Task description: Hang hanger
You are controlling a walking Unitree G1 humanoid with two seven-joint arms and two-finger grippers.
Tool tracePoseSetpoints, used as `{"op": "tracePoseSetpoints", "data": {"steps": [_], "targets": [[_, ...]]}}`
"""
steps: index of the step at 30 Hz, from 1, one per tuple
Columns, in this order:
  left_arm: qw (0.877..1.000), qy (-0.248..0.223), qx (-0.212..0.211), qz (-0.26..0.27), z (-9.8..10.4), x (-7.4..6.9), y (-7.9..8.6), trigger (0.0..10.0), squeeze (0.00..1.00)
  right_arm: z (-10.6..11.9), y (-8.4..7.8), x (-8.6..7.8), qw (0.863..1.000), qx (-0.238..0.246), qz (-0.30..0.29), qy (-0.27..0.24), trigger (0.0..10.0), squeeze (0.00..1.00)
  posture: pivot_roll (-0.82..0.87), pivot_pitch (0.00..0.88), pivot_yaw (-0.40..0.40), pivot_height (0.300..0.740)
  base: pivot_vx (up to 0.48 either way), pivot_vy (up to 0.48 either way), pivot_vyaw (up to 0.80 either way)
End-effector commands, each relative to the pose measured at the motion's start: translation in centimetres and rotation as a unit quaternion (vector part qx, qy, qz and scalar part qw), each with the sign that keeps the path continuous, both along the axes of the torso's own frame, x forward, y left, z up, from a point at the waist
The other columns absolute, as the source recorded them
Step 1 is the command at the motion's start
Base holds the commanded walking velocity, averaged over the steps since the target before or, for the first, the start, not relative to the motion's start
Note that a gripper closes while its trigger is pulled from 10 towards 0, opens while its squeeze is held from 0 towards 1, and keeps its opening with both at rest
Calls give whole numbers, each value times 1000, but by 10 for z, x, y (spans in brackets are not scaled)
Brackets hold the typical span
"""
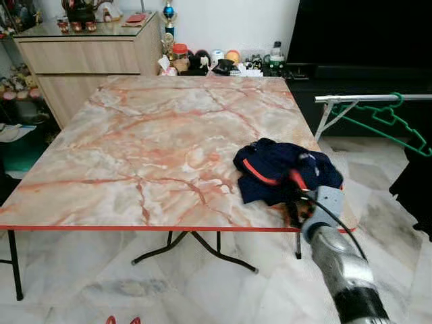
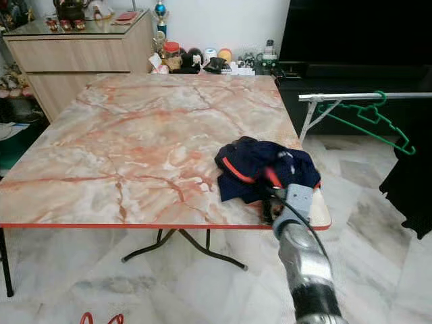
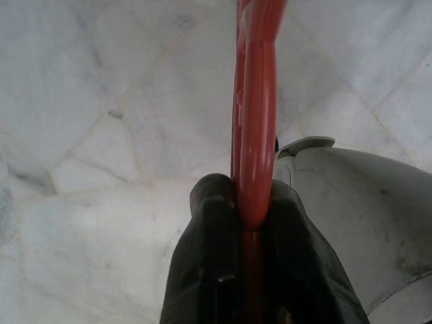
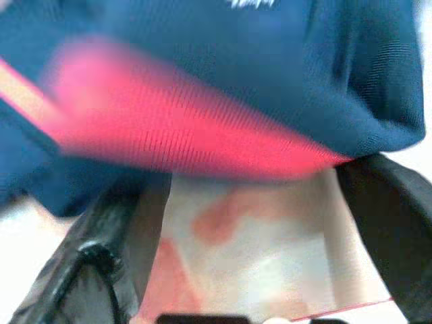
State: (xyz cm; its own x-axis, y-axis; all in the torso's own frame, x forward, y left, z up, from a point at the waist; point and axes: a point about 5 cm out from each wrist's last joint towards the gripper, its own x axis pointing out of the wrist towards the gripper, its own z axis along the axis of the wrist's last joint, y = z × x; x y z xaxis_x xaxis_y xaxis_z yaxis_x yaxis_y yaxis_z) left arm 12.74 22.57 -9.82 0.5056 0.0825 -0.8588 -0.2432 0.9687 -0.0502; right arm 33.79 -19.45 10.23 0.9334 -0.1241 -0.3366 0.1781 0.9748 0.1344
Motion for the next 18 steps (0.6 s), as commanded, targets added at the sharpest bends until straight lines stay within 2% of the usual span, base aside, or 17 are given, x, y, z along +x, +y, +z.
{"op": "tracePoseSetpoints", "data": {"steps": [1,7,9,10,11,12,13,15,18], "targets": [[1000,7,5,-10,0,0,1,10000,0,23,-2,-3,999,-18,-1,-46,10000,1000,7,47,0,740,0,0,0],[1000,1,9,-12,1,3,2,10000,0,46,14,-17,993,-33,19,-114,10000,1000,12,49,-1,740,0,0,0],[1000,2,9,-15,1,3,2,10000,0,42,22,-23,993,-38,42,-105,10000,1000,6,49,0,740,0,0,0],[1000,2,10,-17,1,3,2,10000,0,40,26,-25,993,-36,53,-95,10000,945,6,49,0,740,0,0,0],[1000,3,10,-20,1,3,2,10000,0,35,32,-31,994,-25,75,-69,10000,176,7,50,1,740,0,0,0],[1000,4,10,-20,1,2,2,10000,0,40,37,-31,992,-28,91,-83,10000,0,7,50,0,740,0,0,0],[1000,4,10,-20,1,2,2,10000,0,44,39,-32,990,-31,101,-96,10000,0,6,50,-1,740,0,0,0],[1000,5,10,-20,1,2,2,10000,0,63,39,-30,981,-55,97,-159,10000,0,-1,50,-4,740,0,0,0],[1000,3,10,-18,1,1,1,10000,0,73,31,-28,977,-59,64,-193,10000,0,7,51,-8,740,0,0,0]]}}
